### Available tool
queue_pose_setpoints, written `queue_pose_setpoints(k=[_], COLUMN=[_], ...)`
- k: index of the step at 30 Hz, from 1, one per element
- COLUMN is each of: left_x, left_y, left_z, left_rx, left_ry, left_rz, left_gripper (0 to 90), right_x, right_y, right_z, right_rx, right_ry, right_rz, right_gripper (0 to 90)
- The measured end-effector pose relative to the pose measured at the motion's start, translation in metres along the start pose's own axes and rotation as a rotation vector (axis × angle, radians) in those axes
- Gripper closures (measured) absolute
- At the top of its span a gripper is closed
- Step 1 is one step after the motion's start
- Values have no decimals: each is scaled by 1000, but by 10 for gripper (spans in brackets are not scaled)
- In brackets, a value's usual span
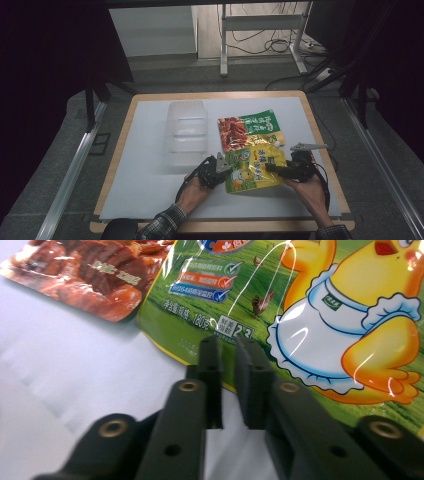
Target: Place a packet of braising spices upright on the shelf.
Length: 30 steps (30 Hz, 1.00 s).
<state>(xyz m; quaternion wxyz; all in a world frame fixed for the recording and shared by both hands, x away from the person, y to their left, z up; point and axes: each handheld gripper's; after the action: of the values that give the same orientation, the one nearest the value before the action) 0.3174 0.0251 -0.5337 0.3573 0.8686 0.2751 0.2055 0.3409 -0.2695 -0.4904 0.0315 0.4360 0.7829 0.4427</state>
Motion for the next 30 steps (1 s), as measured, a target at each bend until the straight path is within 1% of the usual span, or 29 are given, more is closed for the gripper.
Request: queue_pose_setpoints(k=[1, 2, 3, 5, 6, 7, 9, 12, 13, 15, 16, 17, 18, 20, 22, 23, 24, 26, 27, 28, 30], left_x=[0, 0, 0, 0, 0, -1, -2, -6, -7, -9, -9, -9, -9, -8, -6, -6, -5, -3, -2, -2, -1], left_y=[0, 0, -1, -2, -3, -4, -9, -16, -18, -23, -23, -24, -27, -31, -38, -38, -40, -42, -43, -43, -44], left_z=[-2, -5, -7, -13, -16, -19, -25, -35, -38, -48, -48, -51, -55, -62, -69, -69, -70, -73, -74, -76, -78], left_rx=[-8, -18, -24, -34, -38, -43, -55, -70, -73, -89, -89, -94, -102, -117, -129, -129, -126, -126, -132, -131, -145], left_ry=[-3, 0, 1, -4, 3, 1, -11, -6, -2, -8, -8, -8, -8, -6, -11, -11, -9, 3, 10, 8, 6], left_rz=[-2, -8, -11, -19, -18, -23, -42, -42, -43, -54, -54, -58, -66, -89, -119, -119, -128, -155, -173, -186, -206], left_gripper=[772, 714, 714, 636, 610, 589, 519, 425, 377, 334, 308, 308, 288, 246, 168, 131, 131, 76, 53, 23, 3], right_x=[0, 1, 1, 3, 3, 3, 5, 8, 10, 13, 14, 14, 15, 16, 19, 19, 20, 23, 25, 26, 28], right_y=[0, 0, 0, 1, 2, 3, 3, 4, 6, 8, 9, 9, 10, 13, 18, 18, 20, 25, 27, 29, 32], right_z=[0, 0, 0, -1, -1, -2, -4, -6, -9, -11, -12, -12, -12, -12, -15, -15, -15, -17, -18, -18, -19], right_rx=[0, 2, 2, 4, 1, 0, 1, -10, -14, -11, -7, -7, -8, -14, -20, -20, -20, -17, -10, -4, 4], right_ry=[0, 4, 4, -5, 1, 8, 10, 21, 31, 24, 20, 20, 22, 28, 37, 37, 39, 43, 37, 32, 34], right_rz=[0, -2, -2, -1, 7, 12, 19, 15, 12, -16, -25, -25, -31, -31, -36, -36, -44, -60, -70, -79, -86], right_gripper=[635, 698, 698, 755, 783, 807, 836, 870, 873, 875, 878, 878, 881, 886, 890, 890, 890, 890, 890, 890, 890])
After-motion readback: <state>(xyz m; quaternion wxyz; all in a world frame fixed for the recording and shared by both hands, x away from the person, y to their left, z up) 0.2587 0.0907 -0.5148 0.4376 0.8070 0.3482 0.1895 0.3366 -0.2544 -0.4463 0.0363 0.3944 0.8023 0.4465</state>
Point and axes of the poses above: each handheld gripper's, and its own axes: z roughly forward along the jaws, y roughly out of its top, x roughly to its left, and after that the axes turned 1 degree about z, right-handed
